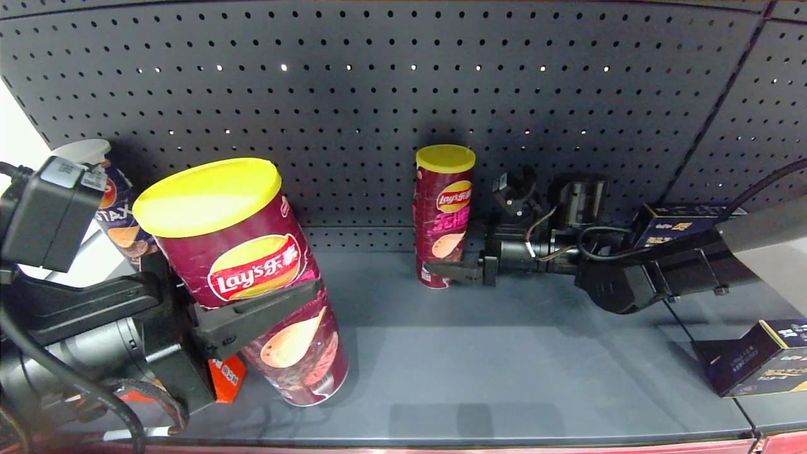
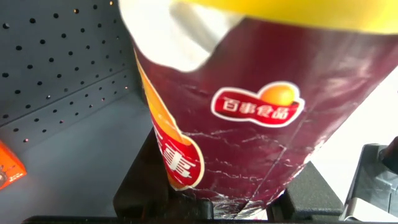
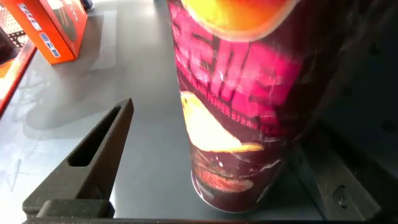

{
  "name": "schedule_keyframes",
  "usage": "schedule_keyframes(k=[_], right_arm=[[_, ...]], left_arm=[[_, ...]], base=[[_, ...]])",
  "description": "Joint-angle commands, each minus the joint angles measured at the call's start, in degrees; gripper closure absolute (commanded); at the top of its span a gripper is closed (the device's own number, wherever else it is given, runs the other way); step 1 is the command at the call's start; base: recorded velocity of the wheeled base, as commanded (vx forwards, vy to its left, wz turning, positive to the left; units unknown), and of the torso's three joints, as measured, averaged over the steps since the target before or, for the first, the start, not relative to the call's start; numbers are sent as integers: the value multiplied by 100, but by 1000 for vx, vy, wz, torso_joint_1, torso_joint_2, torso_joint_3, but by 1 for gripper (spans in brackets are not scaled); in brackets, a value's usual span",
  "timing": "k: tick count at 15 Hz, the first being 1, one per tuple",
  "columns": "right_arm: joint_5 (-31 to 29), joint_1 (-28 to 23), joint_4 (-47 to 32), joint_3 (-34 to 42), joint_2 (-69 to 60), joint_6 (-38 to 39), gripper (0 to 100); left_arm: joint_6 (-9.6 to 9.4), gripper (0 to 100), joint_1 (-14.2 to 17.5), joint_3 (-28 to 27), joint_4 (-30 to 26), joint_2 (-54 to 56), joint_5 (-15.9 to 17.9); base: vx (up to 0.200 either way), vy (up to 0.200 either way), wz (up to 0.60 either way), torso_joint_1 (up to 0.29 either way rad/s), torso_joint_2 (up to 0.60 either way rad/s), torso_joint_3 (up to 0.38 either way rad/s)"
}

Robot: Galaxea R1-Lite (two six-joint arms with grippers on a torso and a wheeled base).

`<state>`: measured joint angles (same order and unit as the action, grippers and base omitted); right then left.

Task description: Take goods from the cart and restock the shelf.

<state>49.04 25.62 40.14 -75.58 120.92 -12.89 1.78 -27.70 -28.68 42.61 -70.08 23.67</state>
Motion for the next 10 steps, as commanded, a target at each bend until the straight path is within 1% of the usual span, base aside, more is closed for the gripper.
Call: schedule_keyframes(k=[1,4,9,10], right_arm=[[0,30,2,-9,72,-3,0],[0,48,29,-18,178,-3,0],[-18,57,2,-405,468,-3,0],[-9,57,20,-466,503,-3,100]], left_arm=[[7,100,1,12,2,3,-3],[7,100,1,38,2,3,-3],[7,100,10,47,2,12,-12],[7,100,10,47,2,12,-12]], base=[[0,0,0,0,0,0],[0,0,0,0,0,0],[0,0,0,0,0,0],[0,0,0,0,0,0]])
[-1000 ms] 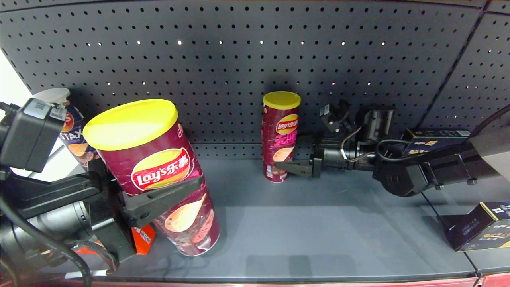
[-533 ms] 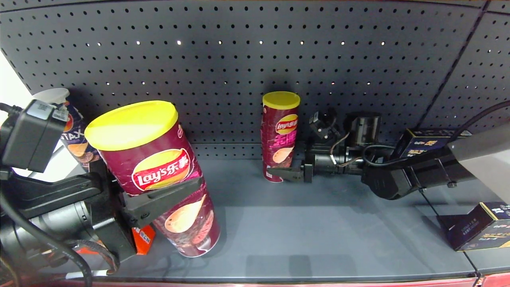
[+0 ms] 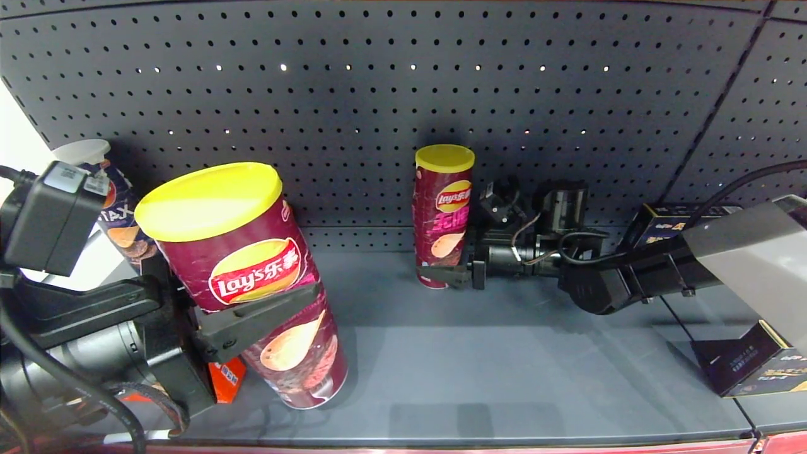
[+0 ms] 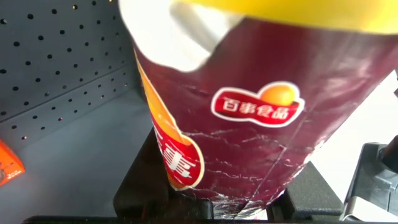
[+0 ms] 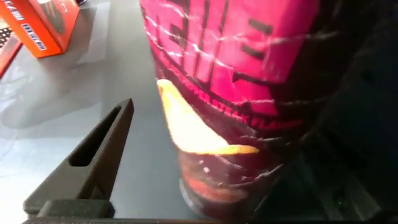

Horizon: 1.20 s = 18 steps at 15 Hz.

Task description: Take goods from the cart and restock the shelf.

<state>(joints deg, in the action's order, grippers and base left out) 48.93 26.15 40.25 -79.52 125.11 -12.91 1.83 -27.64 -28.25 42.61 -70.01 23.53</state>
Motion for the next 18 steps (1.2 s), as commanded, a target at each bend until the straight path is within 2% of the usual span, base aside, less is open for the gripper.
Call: schedule_keyframes(k=[1,7,8,10,13,14,18], right_arm=[[11,13,9,-90,119,-1,100],[-94,127,-9,15,-154,-10,100],[-428,145,18,191,-400,-10,100],[-727,242,62,604,-787,-10,100],[-885,514,571,1764,-1481,8,100],[-1176,663,914,2415,-1806,61,100],[-1800,936,2048,3645,-2193,368,100]], left_arm=[[2,100,4,3,2,5,-6],[2,100,136,12,2,49,11],[2,100,136,12,2,110,11],[2,100,136,12,2,128,20],[-7,100,127,-6,2,146,11],[2,100,127,-23,2,190,11],[2,100,118,-14,-15,207,11]], base=[[0,0,0,0,0,0],[0,0,0,0,0,0],[0,0,0,0,0,0],[0,0,0,0,0,0],[0,0,0,0,0,0],[0,0,0,0,0,0],[0,0,0,0,0,0]])
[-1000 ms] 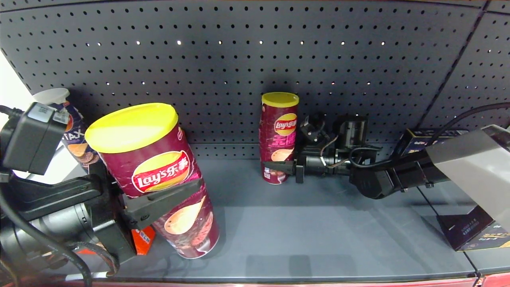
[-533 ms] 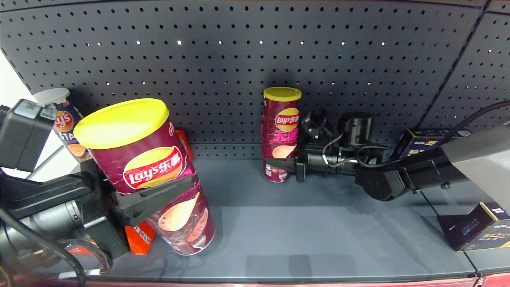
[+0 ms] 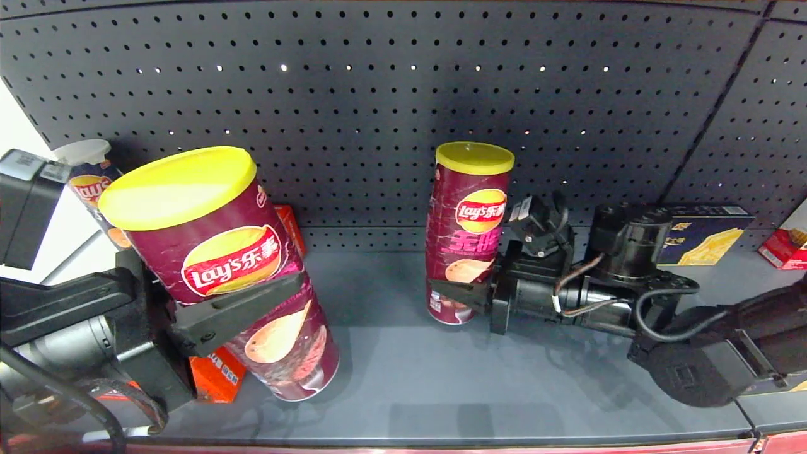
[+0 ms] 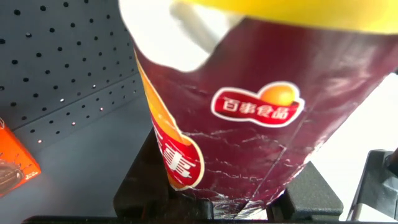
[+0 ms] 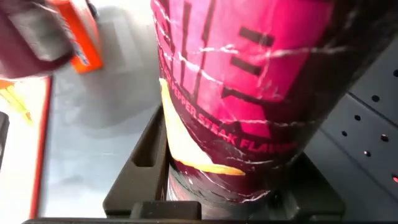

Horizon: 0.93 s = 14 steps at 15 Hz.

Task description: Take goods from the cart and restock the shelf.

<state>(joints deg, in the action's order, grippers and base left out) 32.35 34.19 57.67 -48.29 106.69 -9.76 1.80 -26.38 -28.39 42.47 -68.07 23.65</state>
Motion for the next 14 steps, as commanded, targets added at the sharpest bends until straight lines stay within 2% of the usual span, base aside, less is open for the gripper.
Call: schedule_keyframes(k=[1,2,3,6,11,14], right_arm=[[-177,184,561,733,-386,62,100],[-203,281,912,1172,-456,54,100],[-212,281,930,1199,-456,54,100],[-493,571,1422,2007,-474,45,100],[-643,588,1932,2359,-96,10,100],[-651,588,2029,2324,106,1,100]], left_arm=[[4,100,-7,-8,-2,4,-1],[-5,100,1,-35,-11,4,-10],[-5,100,1,-35,-11,4,-18],[4,100,1,-44,-11,-4,-36],[-5,100,1,-26,-11,-13,-45],[4,100,1,-17,-11,-13,-45]], base=[[0,0,0,0,0,0],[0,0,0,0,0,0],[0,0,0,0,0,0],[0,0,0,0,0,0],[0,0,0,0,0,0],[0,0,0,0,0,0]])
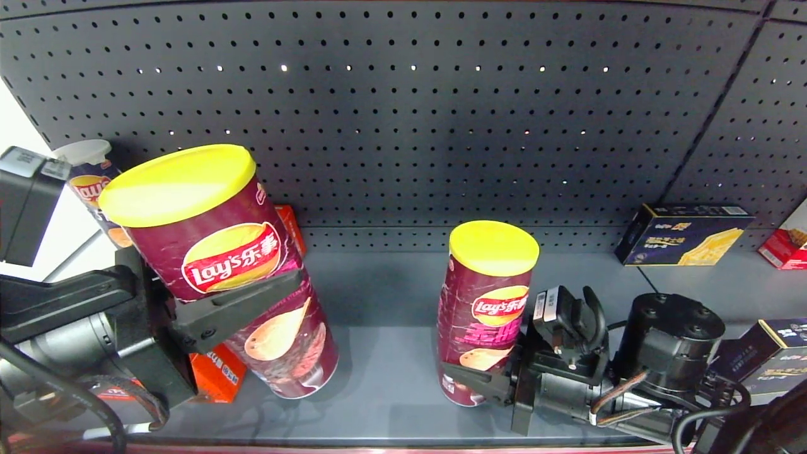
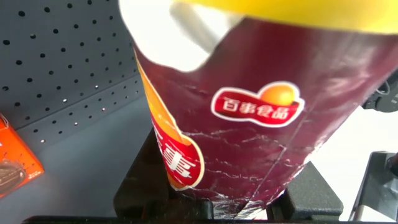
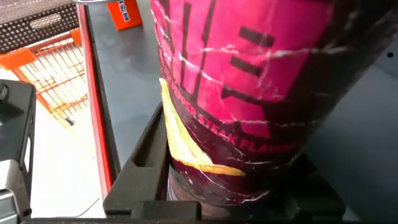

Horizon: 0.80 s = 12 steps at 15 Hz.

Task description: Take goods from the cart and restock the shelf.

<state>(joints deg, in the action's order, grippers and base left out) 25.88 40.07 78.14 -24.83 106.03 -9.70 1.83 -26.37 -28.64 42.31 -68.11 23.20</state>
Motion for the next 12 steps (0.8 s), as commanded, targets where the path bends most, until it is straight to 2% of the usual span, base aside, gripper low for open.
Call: schedule_keyframes(k=[1,5,6,12], right_arm=[[-4,10,-18,-30,190,-5,100],[-74,106,-9,-48,251,-5,100],[-277,141,-9,-57,234,-5,0],[-795,133,-18,312,-496,-5,0]], left_arm=[[2,100,9,16,-4,-9,0],[2,100,9,42,5,-9,0],[2,100,9,42,5,-9,0],[2,100,0,60,14,-9,9]], base=[[0,0,0,0,0,0],[0,0,0,0,0,0],[0,0,0,0,0,0],[0,0,0,0,0,0]])
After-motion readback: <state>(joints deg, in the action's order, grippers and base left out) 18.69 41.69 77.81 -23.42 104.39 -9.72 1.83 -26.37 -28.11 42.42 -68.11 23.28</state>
